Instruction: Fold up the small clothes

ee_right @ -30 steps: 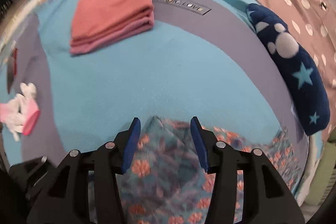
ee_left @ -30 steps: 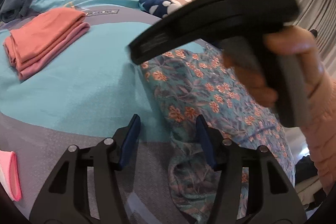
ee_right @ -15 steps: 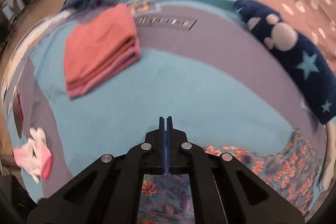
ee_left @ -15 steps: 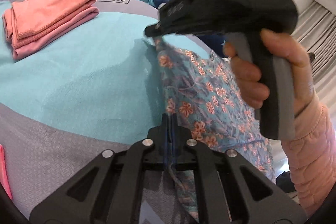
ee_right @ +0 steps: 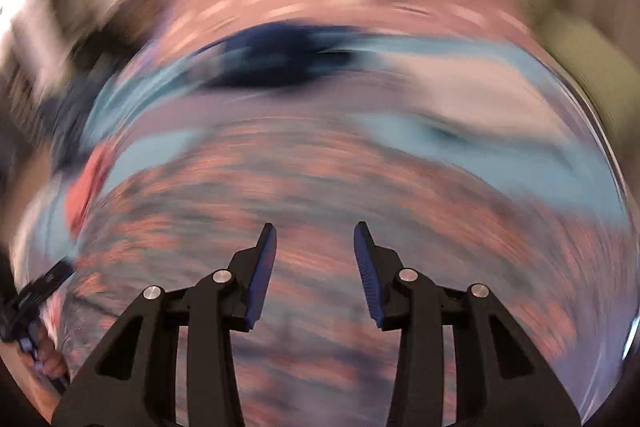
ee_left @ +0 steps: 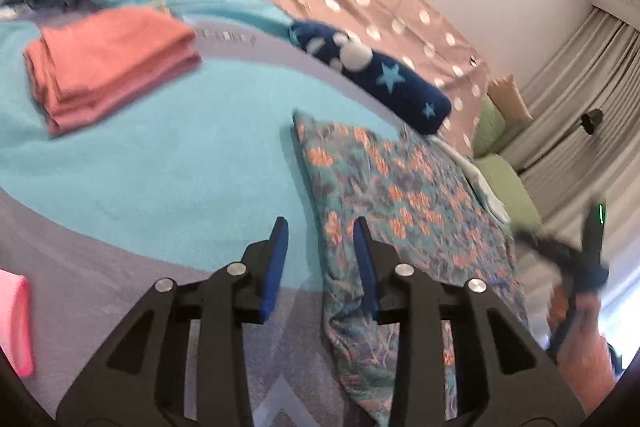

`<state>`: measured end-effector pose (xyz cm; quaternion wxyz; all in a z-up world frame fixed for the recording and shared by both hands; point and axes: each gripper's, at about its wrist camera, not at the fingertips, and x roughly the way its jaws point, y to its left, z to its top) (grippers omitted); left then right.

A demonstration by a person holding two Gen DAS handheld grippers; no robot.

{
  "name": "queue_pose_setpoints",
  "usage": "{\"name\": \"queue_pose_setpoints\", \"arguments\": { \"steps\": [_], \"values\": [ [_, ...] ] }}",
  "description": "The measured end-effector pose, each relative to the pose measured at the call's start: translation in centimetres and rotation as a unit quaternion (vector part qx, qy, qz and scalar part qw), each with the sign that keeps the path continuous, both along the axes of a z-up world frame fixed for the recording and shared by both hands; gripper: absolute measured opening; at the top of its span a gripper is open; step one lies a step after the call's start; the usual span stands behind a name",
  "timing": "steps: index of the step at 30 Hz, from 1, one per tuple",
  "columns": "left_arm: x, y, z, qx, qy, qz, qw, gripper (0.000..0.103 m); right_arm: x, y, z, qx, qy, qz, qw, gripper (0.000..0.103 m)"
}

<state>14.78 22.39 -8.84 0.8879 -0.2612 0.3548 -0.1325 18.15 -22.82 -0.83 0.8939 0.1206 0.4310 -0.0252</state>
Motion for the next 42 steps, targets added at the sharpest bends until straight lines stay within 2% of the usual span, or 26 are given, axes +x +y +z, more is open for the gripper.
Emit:
{"name": "queue_pose_setpoints", "arguments": {
  "steps": [2,5,8,9,11,12,14,17,19,22,24,26,28,29,32,34,36,37,40,42],
  "values": [
    [-0.2,-0.6,1.2,0.035,-0.014,0.019,0.9991,0.033,-4.1,-7.0,-0.9,0.045,-0.014,-0.093,0.995,0.042],
    [-0.5,-3.2,3.8,0.103,-0.044,0.032,0.9932,0.033,-10.9,-16.9,-2.5,0.104,-0.033,-0.226,0.968,0.042],
    [-0.3,-7.5,5.7,0.169,-0.047,-0.002,0.9845,0.033,-14.4,-22.2,-3.8,0.153,-0.046,-0.279,0.947,0.042],
    [-0.2,-8.6,6.2,0.179,-0.047,-0.010,0.9826,0.034,-15.4,-24.0,-4.5,0.172,-0.047,-0.294,0.939,0.042],
    [0.0,-11.7,7.0,0.204,-0.045,-0.025,0.9777,0.051,-16.7,-26.6,-5.6,0.192,-0.049,-0.322,0.926,0.042],
    [-0.1,-12.8,7.2,0.211,-0.045,-0.031,0.9759,0.055,-17.3,-28.0,-6.2,0.198,-0.050,-0.338,0.919,0.042],
    [-0.2,-15.3,7.4,0.227,-0.047,-0.046,0.9717,0.068,-17.7,-30.2,-7.5,0.207,-0.047,-0.349,0.913,0.042],
    [0.0,-19.6,7.4,0.244,-0.046,-0.086,0.9647,0.069,-17.7,-32.4,-8.9,0.238,-0.040,-0.355,0.903,0.042],
    [0.4,-22.0,7.2,0.255,-0.039,-0.103,0.9607,0.071,-17.6,-34.3,-9.9,0.270,-0.038,-0.360,0.892,0.042],
    [1.4,-25.3,6.7,0.255,-0.020,-0.117,0.9596,0.075,-17.0,-36.6,-11.3,0.317,-0.047,-0.363,0.875,0.042],
    [1.9,-27.0,6.4,0.256,-0.013,-0.125,0.9584,0.076,-16.4,-38.2,-12.4,0.351,-0.055,-0.362,0.861,0.043],
    [2.1,-28.4,6.1,0.263,-0.010,-0.130,0.9561,0.077,-16.1,-39.8,-13.5,0.383,-0.069,-0.373,0.842,0.043],
    [2.4,-29.7,5.6,0.270,-0.006,-0.136,0.9531,0.077,-16.1,-40.7,-13.8,0.400,-0.079,-0.380,0.831,0.042],
    [2.6,-30.2,5.4,0.272,-0.004,-0.137,0.9525,0.078,-16.1,-41.0,-13.9,0.403,-0.084,-0.382,0.827,0.042],
    [3.2,-30.9,4.8,0.273,0.000,-0.136,0.9525,0.079,-16.1,-41.2,-13.7,0.392,-0.086,-0.377,0.835,0.038],
    [3.8,-31.1,4.3,0.268,0.009,-0.133,0.9543,0.079,-16.2,-41.4,-13.8,0.392,-0.089,-0.378,0.834,0.033],
    [4.1,-31.2,3.8,0.264,0.017,-0.132,0.9554,0.079,-16.5,-41.7,-14.1,0.402,-0.093,-0.381,0.828,0.018],
    [4.2,-31.2,3.5,0.264,0.020,-0.132,0.9553,0.079,-16.7,-41.9,-14.2,0.406,-0.094,-0.378,0.827,0.007],
    [4.1,-31.0,3.0,0.265,0.023,-0.138,0.9540,0.079,-17.2,-41.9,-13.7,0.405,-0.100,-0.374,0.828,0.005],
    [4.0,-30.6,2.9,0.266,0.018,-0.138,0.9538,0.079,-17.4,-41.6,-12.0,0.395,-0.121,-0.367,0.833,0.005]
  ]
}}
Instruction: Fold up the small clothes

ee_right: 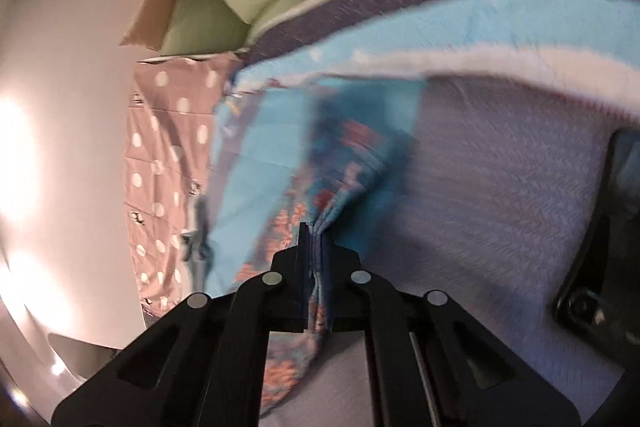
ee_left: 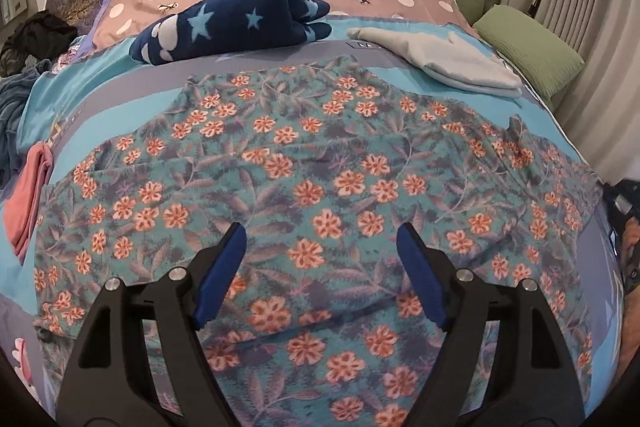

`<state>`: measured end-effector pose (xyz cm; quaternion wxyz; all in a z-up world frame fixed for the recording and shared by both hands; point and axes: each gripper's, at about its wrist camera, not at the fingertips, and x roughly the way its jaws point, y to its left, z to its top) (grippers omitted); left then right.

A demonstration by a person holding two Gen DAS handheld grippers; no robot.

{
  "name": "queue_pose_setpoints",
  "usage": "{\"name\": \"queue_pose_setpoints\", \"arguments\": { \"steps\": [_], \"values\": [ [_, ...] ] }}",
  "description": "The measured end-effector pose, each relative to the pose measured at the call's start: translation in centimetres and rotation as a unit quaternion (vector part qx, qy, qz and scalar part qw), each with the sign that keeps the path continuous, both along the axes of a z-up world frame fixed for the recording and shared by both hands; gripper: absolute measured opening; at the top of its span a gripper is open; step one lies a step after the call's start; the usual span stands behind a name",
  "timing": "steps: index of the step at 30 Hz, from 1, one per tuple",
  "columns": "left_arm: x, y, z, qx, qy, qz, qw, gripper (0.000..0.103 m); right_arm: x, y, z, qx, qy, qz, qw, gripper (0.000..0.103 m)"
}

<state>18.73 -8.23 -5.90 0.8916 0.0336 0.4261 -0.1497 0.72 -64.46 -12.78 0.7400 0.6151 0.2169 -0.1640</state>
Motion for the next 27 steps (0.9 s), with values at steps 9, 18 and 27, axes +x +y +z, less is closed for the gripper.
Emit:
{"name": "queue_pose_setpoints", "arguments": {
  "steps": [9,18,27],
  "values": [
    [0.4,4.0,0.1,-0.071,0.013,0.040,0.9966,0.082,7.0,12.0,16.0,-0.223,-0.091,0.140,0.961,0.005],
    [-0.6,9.4,0.0,-0.133,0.016,0.046,0.9899,0.082,13.9,38.7,15.6,-0.319,-0.126,0.472,0.812,0.006],
    [0.2,11.4,-0.6,-0.221,0.054,0.028,0.9733,0.082,11.6,42.7,9.7,-0.361,-0.031,0.567,0.740,0.009]
  ]
}}
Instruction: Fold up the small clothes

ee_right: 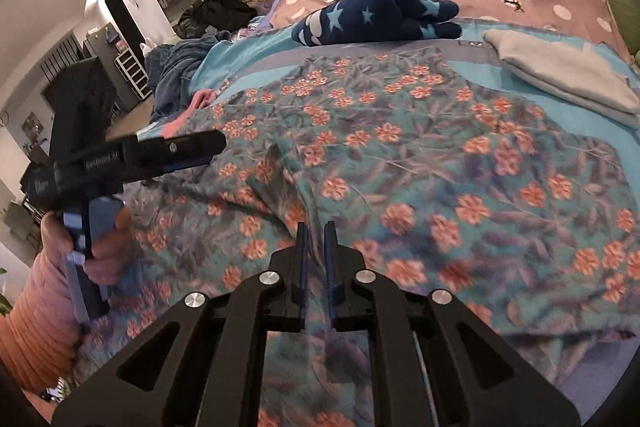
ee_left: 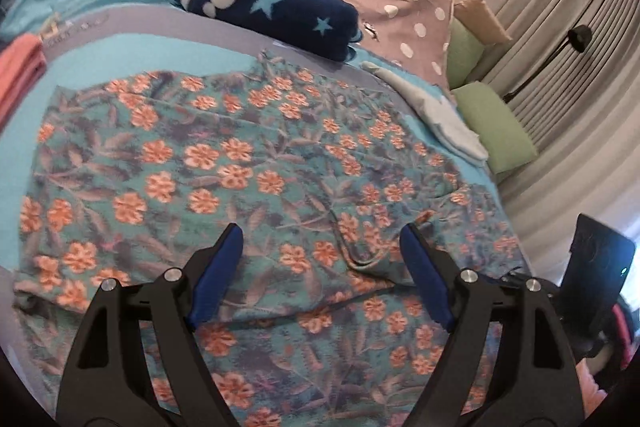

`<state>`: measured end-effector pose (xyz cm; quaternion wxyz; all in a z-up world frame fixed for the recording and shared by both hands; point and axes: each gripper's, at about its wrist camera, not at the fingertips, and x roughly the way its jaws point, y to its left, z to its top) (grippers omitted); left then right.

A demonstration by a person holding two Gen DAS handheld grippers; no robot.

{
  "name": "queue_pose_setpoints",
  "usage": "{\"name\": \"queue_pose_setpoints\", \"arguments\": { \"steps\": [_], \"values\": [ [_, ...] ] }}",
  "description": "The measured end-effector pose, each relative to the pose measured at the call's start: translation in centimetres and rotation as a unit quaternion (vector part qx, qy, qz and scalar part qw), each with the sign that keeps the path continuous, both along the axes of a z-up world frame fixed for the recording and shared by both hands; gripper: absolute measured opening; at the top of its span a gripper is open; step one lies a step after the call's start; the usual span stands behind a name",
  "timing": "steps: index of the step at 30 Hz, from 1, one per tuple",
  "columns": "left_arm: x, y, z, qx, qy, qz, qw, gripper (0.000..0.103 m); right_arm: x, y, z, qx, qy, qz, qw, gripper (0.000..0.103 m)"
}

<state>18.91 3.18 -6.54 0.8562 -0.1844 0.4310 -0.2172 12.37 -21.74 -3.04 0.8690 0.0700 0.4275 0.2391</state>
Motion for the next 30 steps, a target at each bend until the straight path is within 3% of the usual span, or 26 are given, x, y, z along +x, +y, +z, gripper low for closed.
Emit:
{"name": "queue_pose_setpoints", "arguments": {
  "steps": [3,6,7,8,10,11,12,13,15,17,22,24,25,26,30],
  "values": [
    [0.0,-0.6,-0.2,-0.013,0.009,-0.016,0.9997,0.080,-0.6,0.5,0.9,-0.018,-0.016,0.010,1.000,0.015],
    [-0.4,-1.0,0.0,-0.004,0.005,-0.020,0.9998,0.080,-0.3,1.9,1.3,-0.039,-0.040,0.020,0.998,0.035],
    [-0.6,-1.0,0.0,-0.004,0.003,-0.019,0.9998,0.080,0.0,2.6,1.1,-0.039,-0.043,0.023,0.998,0.046],
    [-0.6,-0.9,0.2,-0.005,0.003,-0.016,0.9999,0.080,0.6,3.2,1.0,-0.036,-0.044,0.028,0.998,0.048],
    [-0.6,-0.4,0.4,-0.011,0.005,-0.011,0.9999,0.080,1.8,3.9,0.4,-0.041,-0.037,0.027,0.998,0.045],
    [-0.7,-0.2,0.5,-0.015,0.006,-0.008,0.9998,0.080,2.2,4.3,0.1,-0.044,-0.029,0.027,0.998,0.025],
    [-0.6,0.0,0.6,-0.020,0.008,-0.007,0.9997,0.080,2.1,4.8,-0.2,-0.037,-0.018,0.041,0.998,0.014],
    [-0.6,0.2,0.7,-0.025,0.008,-0.007,0.9996,0.081,1.4,5.5,-0.2,-0.030,-0.016,0.069,0.997,0.010],
    [-0.3,0.0,0.7,-0.031,0.011,-0.016,0.9993,0.082,-0.7,6.7,0.3,-0.055,-0.051,0.107,0.991,0.010],
    [0.1,-0.8,0.5,-0.021,0.019,-0.030,0.9991,0.082,-3.0,7.9,0.6,-0.115,-0.095,0.126,0.981,0.010],
    [1.2,-4.2,-0.6,0.063,0.025,-0.049,0.9965,0.078,-3.7,7.2,0.4,-0.117,-0.086,0.117,0.982,0.010],
    [1.2,-5.2,-0.5,0.074,0.015,-0.070,0.9947,0.047,-3.6,6.9,0.1,-0.111,-0.079,0.110,0.985,0.010],
    [1.3,-5.8,-0.6,0.074,0.021,-0.083,0.9936,0.022,-3.6,6.8,0.0,-0.109,-0.076,0.107,0.985,0.010],
    [1.4,-6.2,-0.7,0.073,0.025,-0.090,0.9930,0.014,-3.5,6.8,0.0,-0.107,-0.074,0.102,0.986,0.010],
    [1.2,-6.9,1.9,0.080,-0.022,-0.090,0.9925,0.011,-3.3,6.7,0.6,-0.098,-0.085,0.080,0.988,0.009]
  ]
}}
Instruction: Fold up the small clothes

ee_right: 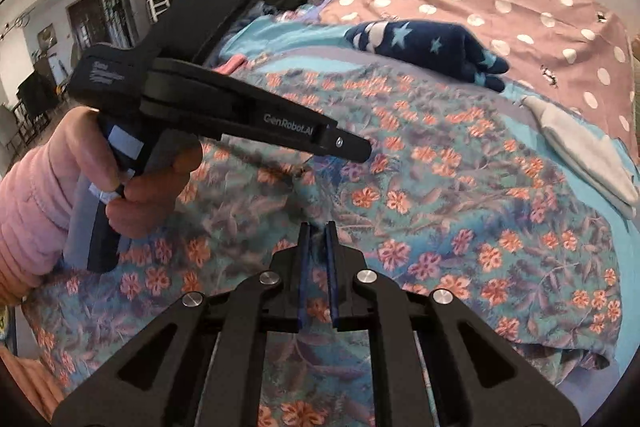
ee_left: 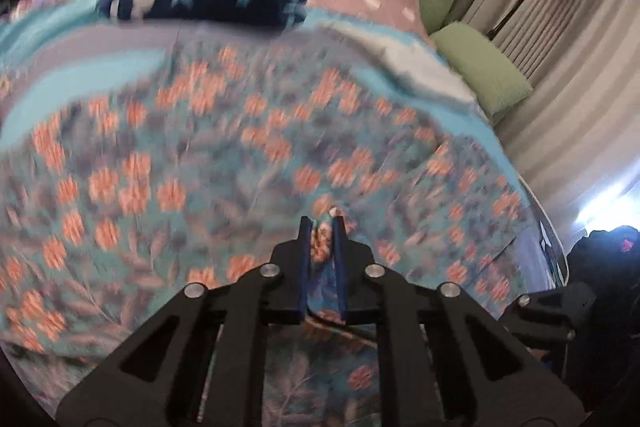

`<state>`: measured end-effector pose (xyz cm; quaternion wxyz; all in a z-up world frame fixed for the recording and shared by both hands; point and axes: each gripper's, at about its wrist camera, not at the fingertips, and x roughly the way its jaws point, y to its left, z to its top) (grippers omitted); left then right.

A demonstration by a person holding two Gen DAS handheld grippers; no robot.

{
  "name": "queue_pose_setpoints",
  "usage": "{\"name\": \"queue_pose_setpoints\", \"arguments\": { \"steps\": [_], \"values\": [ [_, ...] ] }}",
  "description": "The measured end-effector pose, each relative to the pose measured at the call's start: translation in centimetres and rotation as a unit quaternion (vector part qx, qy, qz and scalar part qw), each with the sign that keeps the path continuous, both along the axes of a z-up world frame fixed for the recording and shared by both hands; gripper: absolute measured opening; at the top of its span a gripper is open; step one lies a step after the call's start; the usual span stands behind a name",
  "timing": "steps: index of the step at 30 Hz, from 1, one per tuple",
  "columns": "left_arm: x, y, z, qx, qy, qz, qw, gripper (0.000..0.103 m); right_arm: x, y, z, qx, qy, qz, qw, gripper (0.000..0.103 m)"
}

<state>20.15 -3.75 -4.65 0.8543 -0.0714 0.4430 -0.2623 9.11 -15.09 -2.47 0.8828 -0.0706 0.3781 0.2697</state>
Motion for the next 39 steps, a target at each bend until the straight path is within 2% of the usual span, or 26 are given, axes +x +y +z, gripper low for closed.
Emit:
{"name": "queue_pose_setpoints", "arguments": {
  "steps": [4,6,9,11,13,16,19,22,24,25,26,28,33,37,39],
  "values": [
    [0.3,0.1,5.9,-0.007,-0.066,-0.011,0.9978,0.011,0.8,0.0,2.8,0.037,-0.030,-0.030,0.998,0.009],
    [0.6,0.6,8.7,0.004,-0.095,-0.009,0.9954,0.011,1.7,0.7,4.1,0.059,-0.039,-0.035,0.997,0.009],
    [0.7,2.2,11.2,0.037,-0.125,-0.001,0.9915,0.011,3.7,2.9,5.9,0.083,-0.055,-0.032,0.994,0.009],
    [1.0,3.7,11.9,0.053,-0.128,0.012,0.9902,0.011,5.3,5.0,6.3,0.105,-0.044,-0.021,0.993,0.009],
    [1.4,6.3,11.7,0.070,-0.121,0.036,0.9895,0.011,6.4,6.9,5.9,0.123,-0.022,-0.007,0.992,0.009],
    [2.1,9.6,10.1,0.082,-0.095,0.065,0.9900,0.011,7.3,10.2,5.1,0.119,-0.011,0.013,0.993,0.009],
    [3.1,12.7,7.5,0.084,-0.063,0.091,0.9902,0.011,8.2,13.0,4.0,0.107,0.003,0.026,0.994,0.009],
    [3.8,14.0,4.6,0.085,-0.032,0.104,0.9904,0.012,8.7,14.5,2.8,0.093,0.017,0.034,0.995,0.009],
    [4.1,14.6,2.6,0.094,-0.012,0.105,0.9900,0.017,9.1,14.8,1.9,0.082,0.033,0.040,0.995,0.010],
    [4.2,14.8,1.7,0.106,-0.006,0.110,0.9883,0.027,9.1,14.6,1.5,0.076,0.042,0.043,0.995,0.014],
    [4.1,15.1,0.9,0.120,-0.003,0.117,0.9859,0.038,9.1,14.1,1.1,0.071,0.051,0.044,0.995,0.021],
    [3.6,15.5,-0.4,0.143,-0.002,0.124,0.9819,0.044,8.5,12.1,0.5,0.070,0.062,0.036,0.995,0.030],
    [1.8,16.2,-1.4,0.159,-0.012,0.127,0.9789,0.050,7.0,4.6,-0.1,0.070,0.088,-0.032,0.993,0.031],
    [0.1,14.4,-1.3,0.201,-0.043,0.099,0.9736,0.062,3.9,-2.8,-0.3,0.049,0.077,-0.124,0.988,0.032],
    [-0.5,13.1,-1.8,0.232,-0.053,0.084,0.9675,0.065,2.1,-6.6,-1.0,0.027,0.080,-0.188,0.978,0.032]
  ]
}}
